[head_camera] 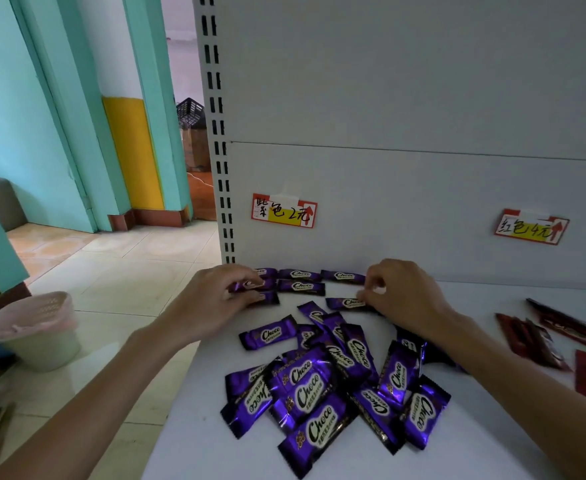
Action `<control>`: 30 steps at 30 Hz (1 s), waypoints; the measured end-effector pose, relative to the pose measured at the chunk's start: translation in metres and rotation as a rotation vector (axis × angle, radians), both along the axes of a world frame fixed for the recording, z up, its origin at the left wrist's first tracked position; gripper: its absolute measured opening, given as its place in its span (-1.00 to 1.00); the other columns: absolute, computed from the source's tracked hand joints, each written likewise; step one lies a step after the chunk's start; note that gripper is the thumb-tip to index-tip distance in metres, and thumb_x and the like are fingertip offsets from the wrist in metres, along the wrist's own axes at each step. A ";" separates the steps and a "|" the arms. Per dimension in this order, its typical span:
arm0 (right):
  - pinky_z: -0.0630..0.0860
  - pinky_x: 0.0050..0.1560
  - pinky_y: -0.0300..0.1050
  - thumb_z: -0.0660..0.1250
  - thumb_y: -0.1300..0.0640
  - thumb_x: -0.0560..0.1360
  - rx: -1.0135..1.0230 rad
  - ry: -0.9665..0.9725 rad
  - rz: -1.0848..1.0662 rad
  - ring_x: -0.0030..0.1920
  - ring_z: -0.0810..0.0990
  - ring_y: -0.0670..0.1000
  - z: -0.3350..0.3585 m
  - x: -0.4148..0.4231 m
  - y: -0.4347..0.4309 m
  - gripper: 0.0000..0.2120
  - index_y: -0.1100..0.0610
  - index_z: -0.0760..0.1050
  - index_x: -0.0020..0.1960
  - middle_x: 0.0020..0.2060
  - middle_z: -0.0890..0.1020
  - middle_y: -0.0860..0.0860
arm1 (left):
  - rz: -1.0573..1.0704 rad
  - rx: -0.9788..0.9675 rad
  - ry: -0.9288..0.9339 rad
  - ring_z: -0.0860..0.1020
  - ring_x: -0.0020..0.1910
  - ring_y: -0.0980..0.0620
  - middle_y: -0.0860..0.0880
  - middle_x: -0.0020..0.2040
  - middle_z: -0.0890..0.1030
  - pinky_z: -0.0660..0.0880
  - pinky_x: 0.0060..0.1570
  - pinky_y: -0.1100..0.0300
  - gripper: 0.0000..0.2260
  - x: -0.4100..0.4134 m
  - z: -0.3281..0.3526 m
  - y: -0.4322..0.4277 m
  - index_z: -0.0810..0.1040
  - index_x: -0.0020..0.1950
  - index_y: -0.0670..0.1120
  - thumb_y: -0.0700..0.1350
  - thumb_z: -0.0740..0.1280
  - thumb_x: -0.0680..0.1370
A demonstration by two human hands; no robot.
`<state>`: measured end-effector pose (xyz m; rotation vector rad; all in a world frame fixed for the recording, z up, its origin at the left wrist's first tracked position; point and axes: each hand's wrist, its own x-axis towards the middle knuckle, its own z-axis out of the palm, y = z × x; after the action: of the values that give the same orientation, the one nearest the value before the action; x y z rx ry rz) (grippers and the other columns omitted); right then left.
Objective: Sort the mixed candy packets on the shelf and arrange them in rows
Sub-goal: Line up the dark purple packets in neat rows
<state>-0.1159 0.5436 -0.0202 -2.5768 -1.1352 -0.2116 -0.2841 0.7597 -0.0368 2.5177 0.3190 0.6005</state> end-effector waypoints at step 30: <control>0.46 0.01 -0.13 0.32 -0.03 0.49 0.053 -0.016 0.267 0.00 0.51 -0.07 -0.006 -0.004 0.019 -0.82 0.01 0.61 0.02 -0.01 0.55 -0.07 | 0.009 0.237 -0.112 0.42 -0.02 0.17 0.10 0.02 0.56 0.33 -0.04 0.27 -0.83 0.005 -0.022 0.011 0.62 0.06 -0.03 -0.15 0.37 0.49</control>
<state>-0.1203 0.5628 -0.0259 -2.3501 -1.4430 -0.1973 -0.2791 0.7704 -0.0583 2.6942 0.2290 0.8222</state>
